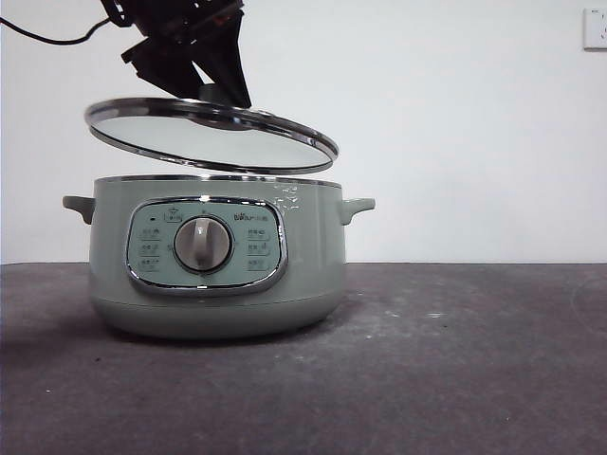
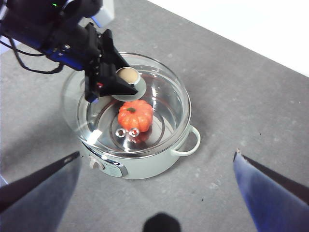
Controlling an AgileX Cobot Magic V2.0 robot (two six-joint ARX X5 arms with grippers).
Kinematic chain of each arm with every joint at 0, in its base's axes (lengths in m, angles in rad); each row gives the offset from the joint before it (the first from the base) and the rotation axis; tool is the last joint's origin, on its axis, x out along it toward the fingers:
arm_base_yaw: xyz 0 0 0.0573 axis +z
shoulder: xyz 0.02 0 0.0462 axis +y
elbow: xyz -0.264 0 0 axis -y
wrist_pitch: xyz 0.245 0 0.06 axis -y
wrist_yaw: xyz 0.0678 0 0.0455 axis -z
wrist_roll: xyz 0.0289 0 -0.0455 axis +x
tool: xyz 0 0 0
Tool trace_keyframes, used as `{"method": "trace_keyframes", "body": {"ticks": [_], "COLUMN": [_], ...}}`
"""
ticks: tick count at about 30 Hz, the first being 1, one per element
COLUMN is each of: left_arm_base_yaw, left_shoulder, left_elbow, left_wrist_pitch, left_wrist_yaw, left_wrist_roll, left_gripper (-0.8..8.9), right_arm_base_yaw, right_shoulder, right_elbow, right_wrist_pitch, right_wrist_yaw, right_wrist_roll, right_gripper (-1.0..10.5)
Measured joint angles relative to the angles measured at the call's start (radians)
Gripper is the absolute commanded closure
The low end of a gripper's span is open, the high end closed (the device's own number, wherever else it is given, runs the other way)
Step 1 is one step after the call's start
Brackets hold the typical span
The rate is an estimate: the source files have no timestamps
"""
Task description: Pick up the pumpkin,open the lid,put the pumpkin in the pot,close the lid
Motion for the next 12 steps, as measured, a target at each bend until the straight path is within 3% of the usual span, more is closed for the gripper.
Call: {"method": "trace_keyframes", "body": {"ticks": [12], "left_arm_base_yaw": [0.0], "left_shoulder": [0.059], "left_elbow": [0.0], "left_wrist_pitch": [0.028], "left_wrist_yaw": [0.0], "left_wrist_roll": [0.0], "left_gripper": [8.22], "right_arm_base_yaw": [0.0], "right_shoulder": [0.0], "right_elbow": [0.0], "right_wrist_pitch": [0.0], "right_wrist_yaw": [0.0], "right_wrist_roll": [0.0], "right_gripper": [3.5]}}
